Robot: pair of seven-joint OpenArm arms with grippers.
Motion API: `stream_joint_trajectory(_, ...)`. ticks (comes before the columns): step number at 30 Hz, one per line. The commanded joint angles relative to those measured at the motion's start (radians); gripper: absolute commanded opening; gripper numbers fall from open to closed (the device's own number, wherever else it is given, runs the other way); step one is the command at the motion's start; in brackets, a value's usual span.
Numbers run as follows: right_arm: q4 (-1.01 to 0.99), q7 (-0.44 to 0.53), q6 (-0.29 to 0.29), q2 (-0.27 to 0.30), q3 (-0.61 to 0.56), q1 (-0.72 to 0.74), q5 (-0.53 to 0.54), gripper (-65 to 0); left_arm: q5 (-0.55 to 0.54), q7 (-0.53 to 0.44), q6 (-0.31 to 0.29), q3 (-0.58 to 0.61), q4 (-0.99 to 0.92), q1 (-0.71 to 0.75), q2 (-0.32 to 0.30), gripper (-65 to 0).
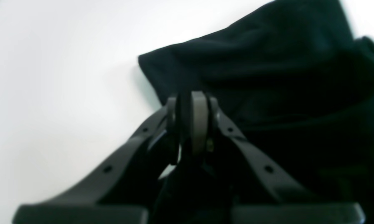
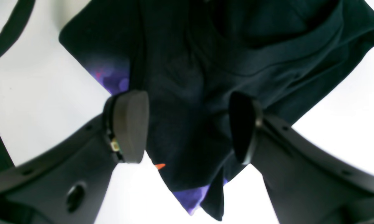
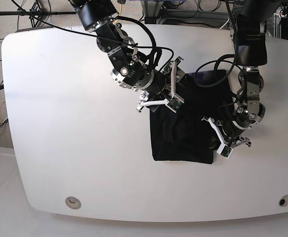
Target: Fold the T-shirt properly
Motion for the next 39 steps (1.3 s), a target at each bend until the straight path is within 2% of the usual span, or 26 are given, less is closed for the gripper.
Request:
stream_joint_trajectory(1,0.016,0.022,-0.002,-0.006,0.002,0.016,0.003,-25.6,0.008,-0.081,-0.001,-0.003,0.006,-0.028,-0.002,-60.7)
stream_joint_trajectory(6,0.016,0.022,-0.002,-0.006,0.002,0.016,0.001,-25.6,0.011,-0.147,0.005,-0.006,0.013,-0.028,-0.002,-60.6)
stream_joint_trajectory(11,0.016,0.022,-0.002,-0.006,0.002,0.016,0.001,-25.6,0.008,-0.148,0.005,-0.028,0.053,-0.033,-0.007,-60.6)
stream_joint_trajectory(18,0.016,0.022,-0.002,-0.006,0.002,0.018,0.001,-25.6,0.008,-0.136,0.005,-0.131,0.236,-0.022,-0.001,-59.7)
stream_joint_trajectory(23,0.018,0.022,0.002,-0.006,-0.001,0.016,0.006,-25.6,0.004,-0.015,0.005,-0.163,0.419,0.023,0.001,-47.7)
stream_joint_trajectory(26,0.02,0.022,0.005,-0.006,-0.007,0.015,0.01,-25.7,0.004,0.056,0.001,-0.21,0.547,0.066,0.03,-37.6)
stream_joint_trajectory(28,0.02,0.022,0.005,-0.006,-0.029,0.015,0.012,-26.8,0.004,0.077,-0.001,-0.243,0.606,0.095,0.05,-33.9)
stream_joint_trajectory(30,0.02,0.022,0.005,-0.006,-0.065,0.015,0.012,-30.6,0.004,0.088,-0.001,-0.273,0.661,0.138,0.07,-30.7)
stream_joint_trajectory(32,0.018,0.022,0.005,-0.006,-0.095,0.018,0.006,-37.5,0.004,0.09,-0.002,-0.284,0.692,0.188,0.085,-31.0)
stream_joint_trajectory(37,0.016,0.022,0.005,-0.011,-0.118,0.019,0.004,-59.0,0.004,0.09,-0.036,-0.286,0.712,0.307,0.088,-37.9)
stream_joint_trajectory(39,0.01,0.022,0.004,-0.012,-0.119,0.021,0.004,-65.0,0.004,0.09,-0.05,-0.292,0.71,0.34,0.09,-40.9)
